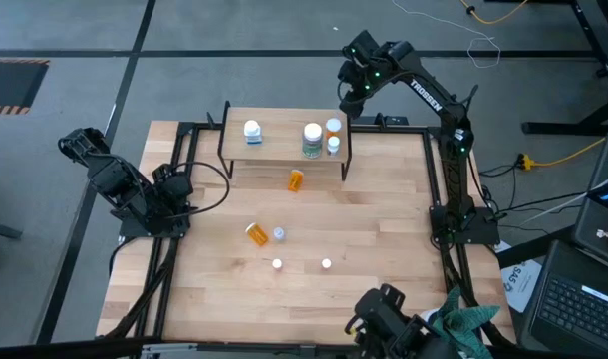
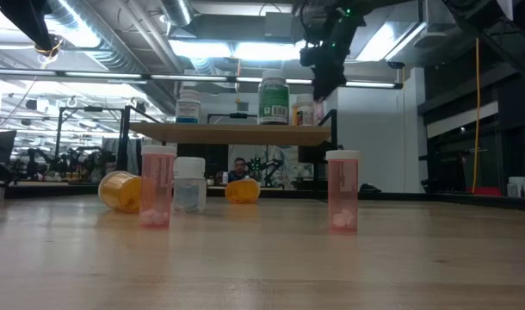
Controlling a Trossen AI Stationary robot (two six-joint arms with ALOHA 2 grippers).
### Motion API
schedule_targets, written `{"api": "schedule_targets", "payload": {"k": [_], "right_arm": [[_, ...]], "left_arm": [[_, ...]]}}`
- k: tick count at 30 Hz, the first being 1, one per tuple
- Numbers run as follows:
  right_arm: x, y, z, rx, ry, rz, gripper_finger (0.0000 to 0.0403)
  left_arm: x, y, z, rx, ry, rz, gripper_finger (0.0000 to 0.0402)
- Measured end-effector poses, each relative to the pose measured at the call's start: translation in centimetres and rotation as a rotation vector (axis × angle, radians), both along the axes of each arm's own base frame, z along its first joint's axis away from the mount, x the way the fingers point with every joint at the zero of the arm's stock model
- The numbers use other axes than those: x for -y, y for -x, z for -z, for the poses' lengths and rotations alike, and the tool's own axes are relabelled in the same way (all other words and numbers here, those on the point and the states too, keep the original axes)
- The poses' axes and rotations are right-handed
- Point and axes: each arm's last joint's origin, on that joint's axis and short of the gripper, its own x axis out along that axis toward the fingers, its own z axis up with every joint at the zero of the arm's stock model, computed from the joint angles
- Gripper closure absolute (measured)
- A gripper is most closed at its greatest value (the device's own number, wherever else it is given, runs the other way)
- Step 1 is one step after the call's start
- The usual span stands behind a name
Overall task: Pick and place medicine bottles onto shelf by color
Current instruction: Put the middle pink pill bottle on the shelf
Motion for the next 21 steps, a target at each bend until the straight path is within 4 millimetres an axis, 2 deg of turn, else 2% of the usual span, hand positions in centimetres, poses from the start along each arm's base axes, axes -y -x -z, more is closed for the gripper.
{"api": "schedule_targets", "payload": {"k": [5, 10, 13, 16, 21], "right_arm": [[-1.7, 1.6, -2.2, 0.019, -0.005, -0.007, 0.0286], [-4.5, 4.3, -5.8, 0.101, -0.006, -0.011, 0.0286], [-6.1, 5.5, -6.9, 0.15, 0.009, -0.025, 0.0286], [-7.3, 6.5, -6.6, 0.207, 0.046, -0.019, 0.0286], [-8.4, 7.7, -3.6, 0.366, 0.18, -0.01, 0.0286]], "left_arm": [[0.0, 0.0, 0.0, 0.001, -0.001, -0.001, 0.0174], [-0.1, 0.0, 0.0, 0.014, -0.018, -0.007, 0.0174], [-0.1, 0.0, 0.0, 0.018, -0.022, -0.009, 0.0174], [-0.1, -0.1, -0.1, 0.025, -0.032, -0.013, 0.0174], [-0.1, -0.1, -0.1, 0.027, -0.04, -0.01, 0.0174]]}}
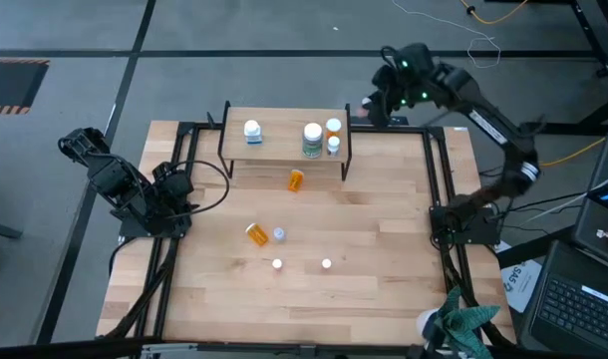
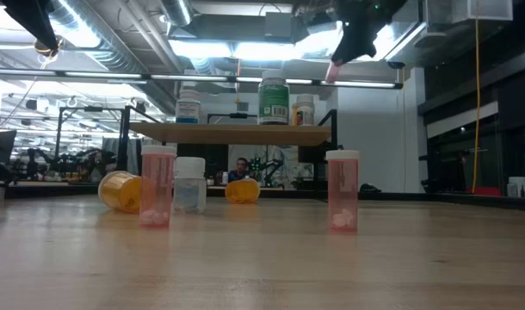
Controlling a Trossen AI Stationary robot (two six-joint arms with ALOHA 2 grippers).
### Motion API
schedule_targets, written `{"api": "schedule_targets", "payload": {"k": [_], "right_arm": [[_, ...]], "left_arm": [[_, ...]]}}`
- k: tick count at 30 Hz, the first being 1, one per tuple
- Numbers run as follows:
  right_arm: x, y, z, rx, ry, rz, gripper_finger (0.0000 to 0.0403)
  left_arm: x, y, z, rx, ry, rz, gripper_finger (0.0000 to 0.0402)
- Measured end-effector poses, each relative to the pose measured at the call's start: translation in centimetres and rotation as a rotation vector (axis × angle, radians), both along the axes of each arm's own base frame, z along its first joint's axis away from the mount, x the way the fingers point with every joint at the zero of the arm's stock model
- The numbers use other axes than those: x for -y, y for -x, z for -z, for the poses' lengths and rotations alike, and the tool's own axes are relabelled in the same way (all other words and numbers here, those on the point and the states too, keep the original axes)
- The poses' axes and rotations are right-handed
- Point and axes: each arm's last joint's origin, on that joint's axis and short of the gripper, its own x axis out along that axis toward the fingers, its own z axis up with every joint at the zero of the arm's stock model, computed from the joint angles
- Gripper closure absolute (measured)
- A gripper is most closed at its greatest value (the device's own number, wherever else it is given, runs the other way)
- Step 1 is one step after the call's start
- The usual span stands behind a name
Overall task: Pick and place medicine bottles onto shelf by color
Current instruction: Put the middle pink pill bottle on the shelf
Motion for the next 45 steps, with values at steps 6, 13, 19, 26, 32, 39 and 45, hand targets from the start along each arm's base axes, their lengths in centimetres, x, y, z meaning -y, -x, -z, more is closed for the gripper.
{"api": "schedule_targets", "payload": {"k": [6, 13, 19, 26, 32, 39, 45], "right_arm": [[0.0, -0.5, 0.6, 0.174, 0.167, 0.041, 0.0286], [2.1, -4.0, 1.7, 0.136, 0.165, 0.003, 0.0286], [5.0, -7.3, 3.0, -0.009, 0.042, 0.003, 0.0286], [6.8, -9.3, 4.3, -0.137, -0.056, -0.011, 0.0286], [7.5, -10.2, 6.7, -0.206, -0.111, -0.004, 0.0286], [7.3, -10.0, 6.8, -0.239, -0.117, 0.009, 0.0286], [7.2, -10.0, 6.9, -0.241, -0.131, 0.019, 0.0286]], "left_arm": [[0.0, 0.0, 0.0, -0.001, 0.0, 0.001, 0.0174], [0.0, 0.0, 0.0, 0.0, -0.001, -0.001, 0.0174], [0.0, 0.0, 0.0, 0.002, 0.003, -0.006, 0.0174], [0.0, 0.0, 0.0, 0.002, 0.003, -0.006, 0.0174], [0.1, -0.1, 0.0, 0.011, 0.01, -0.006, 0.0174], [0.1, -0.1, -0.1, 0.016, 0.013, -0.006, 0.0174], [0.0, -0.1, -0.1, 0.024, -0.004, -0.006, 0.0174]]}}
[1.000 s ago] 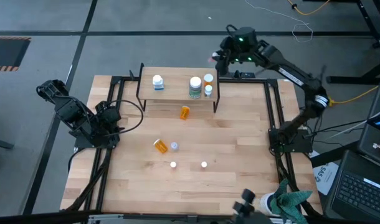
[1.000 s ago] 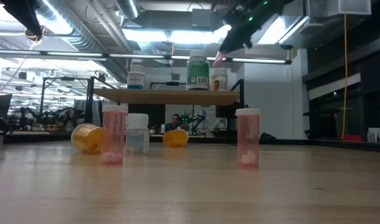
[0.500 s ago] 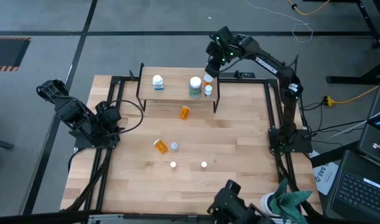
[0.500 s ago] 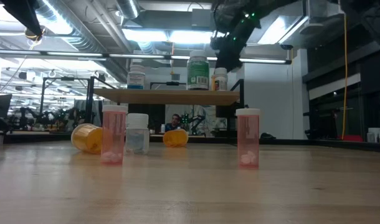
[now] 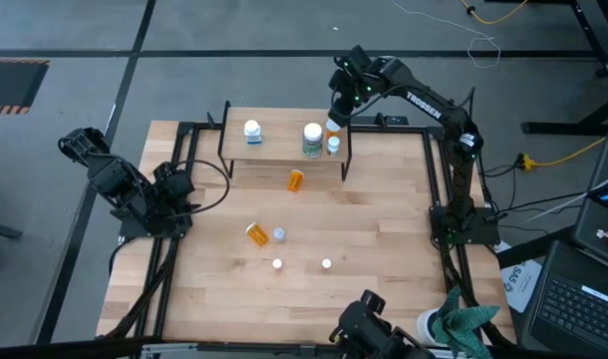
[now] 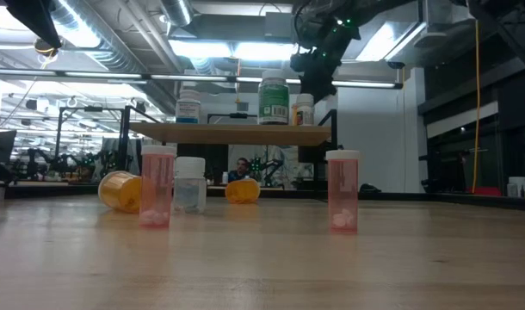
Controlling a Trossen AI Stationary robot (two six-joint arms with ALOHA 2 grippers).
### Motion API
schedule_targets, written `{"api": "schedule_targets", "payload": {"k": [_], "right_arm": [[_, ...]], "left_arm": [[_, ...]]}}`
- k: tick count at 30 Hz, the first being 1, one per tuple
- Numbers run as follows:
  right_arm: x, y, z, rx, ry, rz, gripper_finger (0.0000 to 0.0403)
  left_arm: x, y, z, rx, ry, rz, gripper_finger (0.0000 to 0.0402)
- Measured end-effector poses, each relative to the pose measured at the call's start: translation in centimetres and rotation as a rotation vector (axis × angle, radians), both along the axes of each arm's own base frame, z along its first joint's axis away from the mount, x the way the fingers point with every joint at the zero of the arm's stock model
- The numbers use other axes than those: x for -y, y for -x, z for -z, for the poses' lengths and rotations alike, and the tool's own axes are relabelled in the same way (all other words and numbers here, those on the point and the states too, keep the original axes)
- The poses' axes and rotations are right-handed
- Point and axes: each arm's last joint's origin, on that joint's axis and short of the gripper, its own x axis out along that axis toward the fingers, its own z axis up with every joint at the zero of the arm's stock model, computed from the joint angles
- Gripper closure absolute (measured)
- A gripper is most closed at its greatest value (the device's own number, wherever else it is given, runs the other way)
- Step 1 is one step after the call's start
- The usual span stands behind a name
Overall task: Pick and place medicine bottles onto shelf by color
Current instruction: Put the middle pink pill bottle on the shelf
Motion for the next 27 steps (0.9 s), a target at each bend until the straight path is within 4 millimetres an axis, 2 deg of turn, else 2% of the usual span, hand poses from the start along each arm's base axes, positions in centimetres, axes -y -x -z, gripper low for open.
{"api": "schedule_targets", "payload": {"k": [5, 10, 27], "right_arm": [[0.0, -0.7, 0.1, 0.028, 0.012, 0.004, 0.0286], [0.5, -1.6, 1.8, 0.0, -0.003, -0.015, 0.0286], [0.0, -1.9, 1.5, 0.0, 0.023, -0.037, 0.0286]], "left_arm": [[0.0, 0.0, 0.0, 0.001, -0.002, 0.0, 0.0174], [0.0, 0.0, 0.0, 0.001, -0.002, 0.0, 0.0174], [0.0, 0.0, 0.0, 0.001, -0.002, 0.0, 0.0174]]}}
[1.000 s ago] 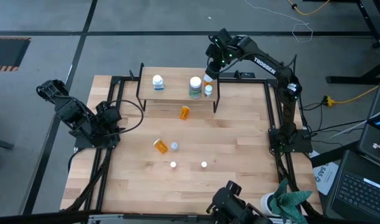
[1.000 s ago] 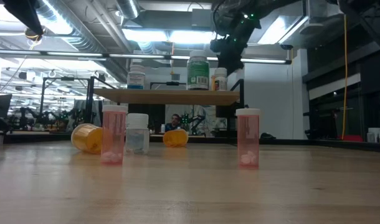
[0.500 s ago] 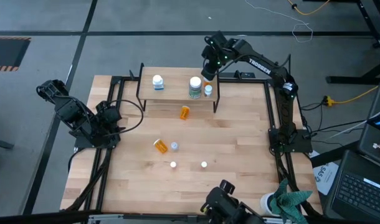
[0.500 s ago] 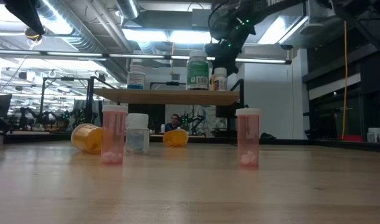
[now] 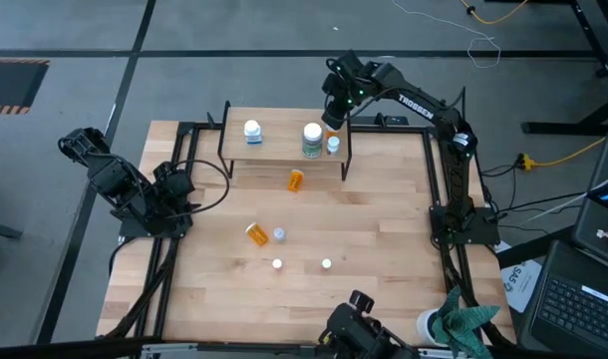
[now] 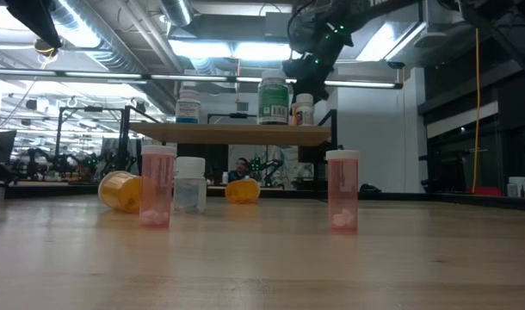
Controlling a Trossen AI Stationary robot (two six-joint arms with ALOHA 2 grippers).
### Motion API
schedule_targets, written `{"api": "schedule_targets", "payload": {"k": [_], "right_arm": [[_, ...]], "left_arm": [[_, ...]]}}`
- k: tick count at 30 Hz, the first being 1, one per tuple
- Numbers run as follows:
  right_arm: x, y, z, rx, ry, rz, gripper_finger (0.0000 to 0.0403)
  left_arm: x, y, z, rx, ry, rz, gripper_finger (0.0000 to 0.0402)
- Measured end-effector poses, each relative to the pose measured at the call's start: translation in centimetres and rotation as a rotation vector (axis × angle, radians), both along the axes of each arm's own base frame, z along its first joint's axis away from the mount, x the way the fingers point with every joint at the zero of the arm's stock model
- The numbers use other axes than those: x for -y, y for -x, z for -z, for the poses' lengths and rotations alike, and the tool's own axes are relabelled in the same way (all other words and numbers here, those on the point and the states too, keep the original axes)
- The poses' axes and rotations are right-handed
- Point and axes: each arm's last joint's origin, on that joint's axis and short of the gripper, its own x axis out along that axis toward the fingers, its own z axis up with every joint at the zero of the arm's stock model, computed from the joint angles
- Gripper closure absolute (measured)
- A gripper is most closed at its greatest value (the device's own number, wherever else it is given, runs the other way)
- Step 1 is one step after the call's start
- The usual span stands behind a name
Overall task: Pick and place medicine bottles onto shelf by color
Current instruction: Put the middle pink pill bottle on the shelf
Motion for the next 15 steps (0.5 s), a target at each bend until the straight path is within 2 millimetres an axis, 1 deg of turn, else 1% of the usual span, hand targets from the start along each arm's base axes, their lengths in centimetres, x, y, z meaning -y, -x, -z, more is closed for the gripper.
{"api": "schedule_targets", "payload": {"k": [3, 5, 9, 15], "right_arm": [[-0.6, -0.5, 0.0, -0.052, 0.082, -0.002, 0.0286], [-1.1, -1.0, 0.0, -0.066, 0.11, -0.038, 0.0286], [-1.9, -1.6, -0.1, -0.064, 0.132, -0.081, 0.0286], [-1.9, -1.9, -0.3, -0.038, 0.137, -0.063, 0.0286]], "left_arm": [[0.0, 0.0, 0.0, 0.0, 0.0, 0.0, 0.0174], [0.0, 0.0, 0.0, 0.0, 0.0, 0.0, 0.0174], [0.0, 0.0, 0.0, 0.0, 0.0, 0.0, 0.0174], [0.0, 0.0, 0.0, 0.0, 0.0, 0.0, 0.0174]]}}
